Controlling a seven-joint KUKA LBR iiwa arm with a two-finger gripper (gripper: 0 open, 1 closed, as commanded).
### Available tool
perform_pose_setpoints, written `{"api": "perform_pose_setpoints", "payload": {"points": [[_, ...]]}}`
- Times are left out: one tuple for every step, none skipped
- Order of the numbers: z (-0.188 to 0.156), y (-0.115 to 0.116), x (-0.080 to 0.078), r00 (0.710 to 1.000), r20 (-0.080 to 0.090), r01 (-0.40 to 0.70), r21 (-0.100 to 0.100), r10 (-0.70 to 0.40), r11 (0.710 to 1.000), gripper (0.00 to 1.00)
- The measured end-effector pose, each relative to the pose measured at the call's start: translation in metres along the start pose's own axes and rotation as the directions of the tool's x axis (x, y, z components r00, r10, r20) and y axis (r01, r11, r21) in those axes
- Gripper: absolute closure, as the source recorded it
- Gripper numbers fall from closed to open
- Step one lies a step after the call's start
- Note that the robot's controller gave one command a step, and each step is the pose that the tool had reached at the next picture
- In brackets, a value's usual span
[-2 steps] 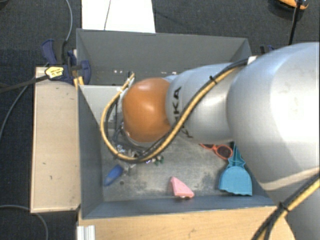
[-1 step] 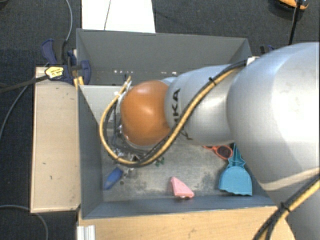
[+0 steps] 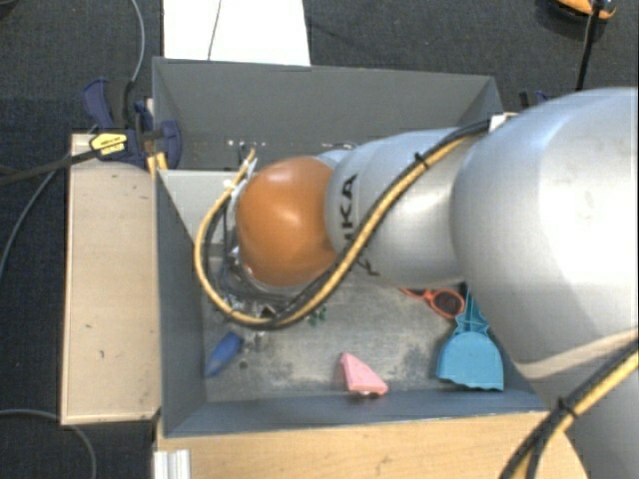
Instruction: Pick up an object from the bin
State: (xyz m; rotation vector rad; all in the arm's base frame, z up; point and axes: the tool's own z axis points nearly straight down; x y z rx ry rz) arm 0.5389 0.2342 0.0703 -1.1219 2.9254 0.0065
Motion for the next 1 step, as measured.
{"api": "perform_pose_setpoints", "payload": {"points": [[-0.0004,0.0005,0.0028,1.0,0.001,-0.003,0.001,0.003,1.0,1.0]]}}
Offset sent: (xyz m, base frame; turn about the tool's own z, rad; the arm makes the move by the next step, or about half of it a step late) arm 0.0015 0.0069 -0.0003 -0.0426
